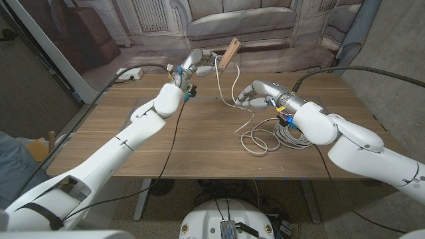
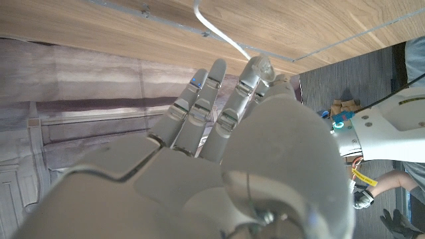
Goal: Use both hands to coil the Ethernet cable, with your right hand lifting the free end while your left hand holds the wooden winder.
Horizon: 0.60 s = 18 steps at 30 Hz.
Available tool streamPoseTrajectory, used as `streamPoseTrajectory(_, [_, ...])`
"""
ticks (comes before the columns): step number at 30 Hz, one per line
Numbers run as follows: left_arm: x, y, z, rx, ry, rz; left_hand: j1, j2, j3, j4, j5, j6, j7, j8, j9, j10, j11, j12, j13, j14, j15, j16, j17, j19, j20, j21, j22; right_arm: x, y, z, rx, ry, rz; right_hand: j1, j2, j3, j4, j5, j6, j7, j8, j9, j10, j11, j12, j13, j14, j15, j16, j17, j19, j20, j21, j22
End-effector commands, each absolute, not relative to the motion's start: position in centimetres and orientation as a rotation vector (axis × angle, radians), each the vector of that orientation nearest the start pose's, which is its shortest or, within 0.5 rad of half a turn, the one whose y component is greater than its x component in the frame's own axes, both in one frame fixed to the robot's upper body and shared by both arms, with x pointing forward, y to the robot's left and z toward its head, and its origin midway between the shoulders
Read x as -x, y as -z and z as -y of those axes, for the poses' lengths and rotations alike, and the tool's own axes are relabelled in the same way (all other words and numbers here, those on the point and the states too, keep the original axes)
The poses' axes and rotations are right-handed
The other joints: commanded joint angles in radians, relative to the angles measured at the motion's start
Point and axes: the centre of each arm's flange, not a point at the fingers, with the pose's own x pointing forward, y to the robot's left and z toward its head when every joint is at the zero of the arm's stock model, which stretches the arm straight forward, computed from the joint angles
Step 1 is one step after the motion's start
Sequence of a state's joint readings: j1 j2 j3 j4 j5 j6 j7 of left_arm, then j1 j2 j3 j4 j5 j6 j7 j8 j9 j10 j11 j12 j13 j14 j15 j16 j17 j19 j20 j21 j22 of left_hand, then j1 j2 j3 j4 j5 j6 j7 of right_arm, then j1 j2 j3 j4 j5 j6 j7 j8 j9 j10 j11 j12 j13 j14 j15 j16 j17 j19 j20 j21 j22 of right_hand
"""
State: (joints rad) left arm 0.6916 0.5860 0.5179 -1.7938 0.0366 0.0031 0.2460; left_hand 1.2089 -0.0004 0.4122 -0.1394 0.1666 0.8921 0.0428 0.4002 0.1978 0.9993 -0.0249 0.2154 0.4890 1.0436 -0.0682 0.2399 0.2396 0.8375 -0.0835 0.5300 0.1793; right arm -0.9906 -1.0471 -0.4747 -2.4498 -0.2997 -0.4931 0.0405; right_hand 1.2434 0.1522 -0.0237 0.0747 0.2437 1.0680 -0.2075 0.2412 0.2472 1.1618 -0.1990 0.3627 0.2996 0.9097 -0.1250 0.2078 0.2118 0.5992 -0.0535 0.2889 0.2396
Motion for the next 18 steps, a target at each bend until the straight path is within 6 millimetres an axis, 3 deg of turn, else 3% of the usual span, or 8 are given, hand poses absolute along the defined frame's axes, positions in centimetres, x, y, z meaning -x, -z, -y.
streamPoseTrajectory(1, [-56.5, -13.7, -15.7, -0.672, 0.032, 0.952, 0.022, 0.059, 0.068, 0.015, 0.008, 0.187, -0.054, 0.008, 0.006, 0.133, -0.127, 0.004, 0.006, 0.111, -0.142, 0.007, 0.005, 0.009, 0.001, 0.009, 0.006, -42.0, -4.6, 17.0, 1.321, -0.174, 0.709, 0.011, 0.008, 0.003, 0.007, 0.007, 0.022, -0.01, 0.006, 0.003, 0.007, 0.001, 0.004, 0.003, 0.009, -0.103, 0.003, 0.001, -0.007, -0.131, 0.008, 0.002])
streamPoseTrajectory(12, [-57.8, -14.9, -14.4, -0.699, 0.006, 0.942, 0.022, 0.058, 0.07, 0.014, 0.007, 0.189, -0.056, 0.009, 0.006, 0.135, -0.125, 0.002, 0.008, 0.115, -0.143, 0.008, 0.005, 0.009, 0.002, 0.012, 0.006, -41.0, -4.3, 16.5, 1.349, -0.252, 0.683, 0.017, 0.009, 0.003, 0.008, 0.005, 0.02, -0.009, 0.008, 0.008, 0.01, 0.002, 0.006, 0.006, 0.015, -0.105, 0.003, 0.001, -0.01, -0.131, 0.011, 0.002])
streamPoseTrajectory(18, [-58.7, -15.3, -12.7, -0.766, 0.015, 0.903, 0.022, 0.057, 0.07, 0.014, 0.007, 0.19, -0.054, 0.009, 0.006, 0.136, -0.126, 0.001, 0.006, 0.113, -0.142, 0.006, 0.005, 0.006, 0.002, 0.012, 0.006, -39.7, -6.0, 15.8, 1.385, -0.288, 0.75, 0.017, 0.008, 0.002, 0.01, 0.004, 0.02, -0.009, 0.008, 0.008, 0.011, 0.002, 0.006, 0.007, 0.015, -0.104, 0.002, 0.001, -0.012, -0.13, 0.012, 0.002])
